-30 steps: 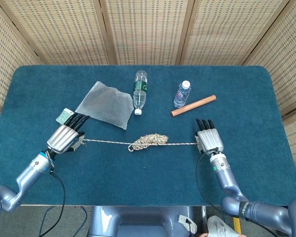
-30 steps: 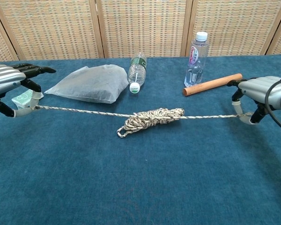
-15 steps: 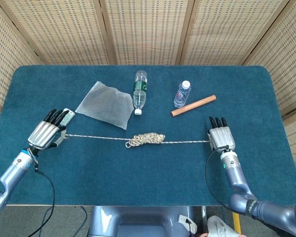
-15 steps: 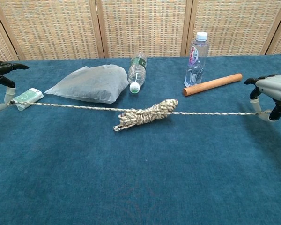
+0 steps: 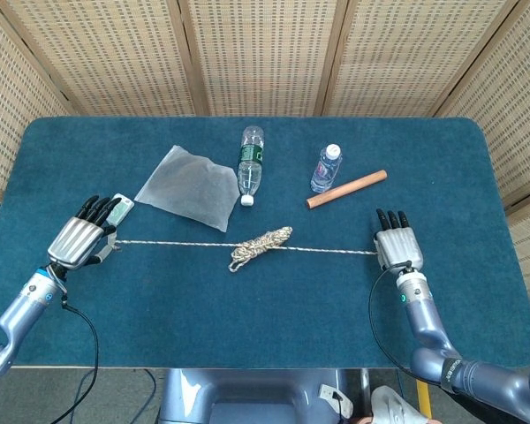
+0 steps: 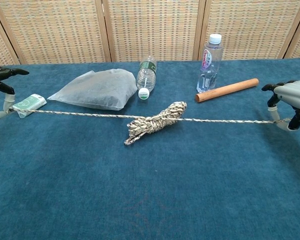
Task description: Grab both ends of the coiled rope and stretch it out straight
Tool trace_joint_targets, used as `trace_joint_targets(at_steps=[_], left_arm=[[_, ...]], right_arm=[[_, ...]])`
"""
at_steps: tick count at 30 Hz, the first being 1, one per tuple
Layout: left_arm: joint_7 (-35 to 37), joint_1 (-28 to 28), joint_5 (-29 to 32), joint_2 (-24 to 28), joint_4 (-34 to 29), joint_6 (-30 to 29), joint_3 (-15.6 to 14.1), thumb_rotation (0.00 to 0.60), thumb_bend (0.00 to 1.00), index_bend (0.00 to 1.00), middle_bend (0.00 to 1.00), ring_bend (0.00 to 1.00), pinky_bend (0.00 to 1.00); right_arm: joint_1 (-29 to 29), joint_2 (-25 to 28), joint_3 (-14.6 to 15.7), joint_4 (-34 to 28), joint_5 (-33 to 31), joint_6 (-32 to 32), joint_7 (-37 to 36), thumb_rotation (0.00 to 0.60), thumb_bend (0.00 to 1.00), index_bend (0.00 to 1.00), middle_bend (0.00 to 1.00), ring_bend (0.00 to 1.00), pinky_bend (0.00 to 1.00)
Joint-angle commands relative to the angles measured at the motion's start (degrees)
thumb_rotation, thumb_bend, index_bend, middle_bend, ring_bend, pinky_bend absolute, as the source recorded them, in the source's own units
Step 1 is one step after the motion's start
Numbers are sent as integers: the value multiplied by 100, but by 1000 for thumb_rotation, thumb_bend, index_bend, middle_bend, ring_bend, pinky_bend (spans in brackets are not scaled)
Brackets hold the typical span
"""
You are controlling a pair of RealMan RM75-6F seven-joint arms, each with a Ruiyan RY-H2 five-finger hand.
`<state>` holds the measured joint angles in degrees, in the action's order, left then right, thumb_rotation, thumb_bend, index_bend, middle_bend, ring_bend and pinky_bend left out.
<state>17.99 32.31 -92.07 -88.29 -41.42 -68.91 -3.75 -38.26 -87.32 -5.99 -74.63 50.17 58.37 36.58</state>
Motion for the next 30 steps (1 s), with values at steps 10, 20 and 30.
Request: trace_joint_targets(at_steps=[10,20,30], left_arm=[[442,-197,52,429,-578,-472,134,600,0,0,0,0,0],[85,-1233,720,1625,-2702,-1341,281,600,0,0,0,0,0],[-806,-2305,970,2251,-3959,-2051,-74,600,0,0,0,0,0]], right_arm=[[225,333,-96,-516,579,329,-616,600,0,0,0,0,0],[1120,1127,338,-1450,2529,1911,-2021,600,0,0,0,0,0],[2177,1404,985,-1180,3932,3490,-2664,600,0,0,0,0,0]])
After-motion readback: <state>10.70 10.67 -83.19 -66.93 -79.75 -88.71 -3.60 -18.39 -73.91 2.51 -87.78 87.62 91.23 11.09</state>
